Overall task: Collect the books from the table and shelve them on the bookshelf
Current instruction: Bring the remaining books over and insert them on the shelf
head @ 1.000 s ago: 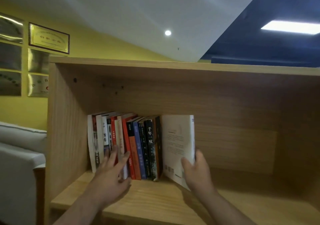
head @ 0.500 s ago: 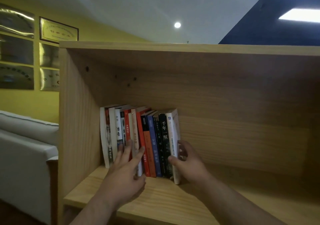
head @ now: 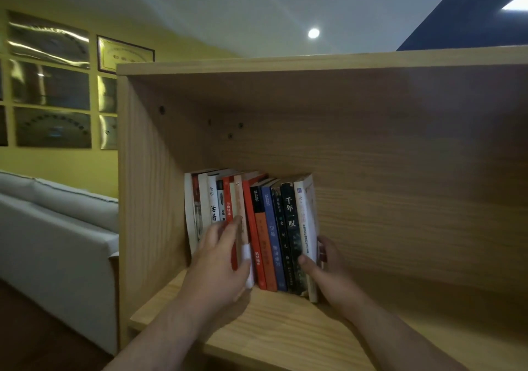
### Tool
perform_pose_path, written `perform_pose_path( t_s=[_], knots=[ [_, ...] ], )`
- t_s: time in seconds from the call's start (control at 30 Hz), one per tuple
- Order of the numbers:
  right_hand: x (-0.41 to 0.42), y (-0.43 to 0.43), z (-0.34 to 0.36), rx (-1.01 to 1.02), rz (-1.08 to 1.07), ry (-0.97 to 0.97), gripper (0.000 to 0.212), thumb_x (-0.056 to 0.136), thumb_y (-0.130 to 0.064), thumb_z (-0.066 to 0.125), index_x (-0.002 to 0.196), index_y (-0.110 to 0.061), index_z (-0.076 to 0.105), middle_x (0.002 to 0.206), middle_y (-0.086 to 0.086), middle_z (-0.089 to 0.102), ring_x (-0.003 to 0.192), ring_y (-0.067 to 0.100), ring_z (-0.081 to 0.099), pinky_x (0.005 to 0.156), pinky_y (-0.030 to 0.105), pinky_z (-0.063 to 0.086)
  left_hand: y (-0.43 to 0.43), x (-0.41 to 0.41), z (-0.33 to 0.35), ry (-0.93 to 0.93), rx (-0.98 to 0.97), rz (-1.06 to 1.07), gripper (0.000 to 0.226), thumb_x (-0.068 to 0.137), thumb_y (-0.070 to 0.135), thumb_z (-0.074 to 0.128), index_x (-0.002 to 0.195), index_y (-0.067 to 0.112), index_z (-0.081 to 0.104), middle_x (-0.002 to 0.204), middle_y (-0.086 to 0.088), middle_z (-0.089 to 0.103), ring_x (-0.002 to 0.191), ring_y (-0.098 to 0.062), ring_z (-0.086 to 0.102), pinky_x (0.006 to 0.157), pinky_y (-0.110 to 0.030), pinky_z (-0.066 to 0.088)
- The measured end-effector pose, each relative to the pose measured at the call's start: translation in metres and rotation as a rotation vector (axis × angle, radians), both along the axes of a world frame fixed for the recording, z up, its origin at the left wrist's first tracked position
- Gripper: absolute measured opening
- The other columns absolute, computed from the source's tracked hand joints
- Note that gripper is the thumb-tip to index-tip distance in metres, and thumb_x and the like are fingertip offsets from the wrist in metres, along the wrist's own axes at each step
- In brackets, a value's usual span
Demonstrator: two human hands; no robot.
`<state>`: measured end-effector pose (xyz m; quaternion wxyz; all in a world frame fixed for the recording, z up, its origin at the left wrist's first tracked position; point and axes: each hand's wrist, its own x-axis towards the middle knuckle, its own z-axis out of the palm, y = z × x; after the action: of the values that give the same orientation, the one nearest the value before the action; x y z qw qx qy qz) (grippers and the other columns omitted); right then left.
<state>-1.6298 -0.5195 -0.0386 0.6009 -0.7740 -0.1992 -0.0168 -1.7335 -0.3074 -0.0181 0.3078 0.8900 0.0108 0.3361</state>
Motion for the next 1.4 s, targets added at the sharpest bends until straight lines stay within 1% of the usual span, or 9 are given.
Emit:
perform_pose_path(
  t_s=[0.07,0.3,0.53,0.7,0.87,1.03,1.1,1.23,1.4],
  knots=[
    [0.004,-0.001,-0.003,0.042,0.016,0.020,0.066,0.090,-0.035,0.072,0.147,-0.034,0.038,0.136,-0.003,0.055,0.114,0.020,0.062,0.073,0.038,0.062,0.008,0.013,0.030,-0.090,-0.061,0.058,0.076,0.091,0.036,0.064,0.153,0.039,0.019,0.150,0.007,0.029,0.142,-0.014,0.030,0.115,-0.045,0.037],
    [0.017,-0.002,-0.012,0.064,0.023,0.015,0.063,0.089,-0.038,0.072,0.144,-0.037,0.041,0.136,-0.005,0.054,0.116,0.023,0.060,0.093,0.056,0.057,0.045,0.050,0.082,-0.075,-0.106,0.219,0.037,0.092,0.032,0.057,0.128,0.022,0.057,0.144,-0.003,0.033,0.134,-0.028,0.040,0.105,-0.046,0.047],
    [0.021,-0.001,-0.017,0.097,0.019,0.032,0.078,0.069,-0.060,0.079,0.137,-0.045,0.044,0.132,-0.010,0.055,0.118,0.024,0.061,0.091,0.058,0.058,0.062,0.040,0.069,-0.061,-0.058,0.088,0.069,0.093,0.021,0.067,0.152,0.032,0.034,0.162,0.004,0.012,0.150,-0.021,0.020,0.120,-0.038,0.029],
    [0.018,-0.003,-0.015,0.067,0.017,0.024,0.065,0.086,-0.042,0.074,0.142,-0.042,0.041,0.132,-0.010,0.055,0.118,0.022,0.060,0.091,0.057,0.058,0.057,0.033,0.071,0.041,0.144,0.103,0.075,0.093,0.037,0.064,0.153,0.044,0.020,0.162,0.007,0.006,0.151,-0.021,0.013,0.120,-0.042,0.031],
    [0.018,-0.003,-0.016,0.054,0.006,-0.003,0.075,0.084,-0.047,0.075,0.148,-0.036,0.038,0.141,-0.003,0.051,0.121,0.023,0.058,0.092,0.057,0.057,0.049,0.034,0.083,0.057,0.268,0.157,0.064,0.091,0.046,0.061,0.149,0.043,0.033,0.150,0.001,0.034,0.141,-0.022,0.032,0.112,-0.046,0.040],
    [0.020,-0.002,-0.017,0.067,0.017,-0.012,0.098,0.062,-0.071,0.077,0.146,-0.040,0.037,0.137,-0.001,0.054,0.117,0.026,0.062,0.089,0.059,0.059,0.051,0.030,0.085,0.027,0.441,0.193,0.057,0.092,0.043,0.062,0.146,0.033,0.044,0.150,-0.004,0.035,0.139,-0.023,0.036,0.110,-0.041,0.044],
    [0.023,-0.003,-0.018,0.049,0.017,-0.022,0.112,0.046,-0.084,0.075,0.144,-0.043,0.038,0.132,-0.003,0.057,0.115,0.024,0.063,0.088,0.058,0.059,0.047,0.029,0.085,-0.008,0.400,0.170,0.057,0.089,0.041,0.068,0.142,0.031,0.050,0.152,-0.005,0.033,0.141,-0.024,0.034,0.111,-0.043,0.043],
    [0.023,-0.004,-0.017,0.032,0.013,-0.022,0.076,0.083,-0.051,0.072,0.148,-0.037,0.036,0.139,-0.002,0.055,0.118,0.021,0.060,0.097,0.053,0.056,0.044,0.025,0.080,-0.021,0.204,0.085,0.055,0.083,0.034,0.075,0.134,0.031,0.055,0.145,0.003,0.032,0.136,-0.019,0.039,0.110,-0.038,0.045],
    [0.022,-0.004,-0.017,0.039,0.009,0.005,0.071,0.083,-0.051,0.073,0.144,-0.043,0.038,0.138,-0.002,0.051,0.117,0.025,0.061,0.089,0.057,0.059,0.040,0.020,0.076,-0.073,0.012,-0.019,0.051,0.080,0.031,0.079,0.126,0.033,0.057,0.129,0.010,0.039,0.105,-0.007,0.055,0.091,-0.027,0.055]
  ],
)
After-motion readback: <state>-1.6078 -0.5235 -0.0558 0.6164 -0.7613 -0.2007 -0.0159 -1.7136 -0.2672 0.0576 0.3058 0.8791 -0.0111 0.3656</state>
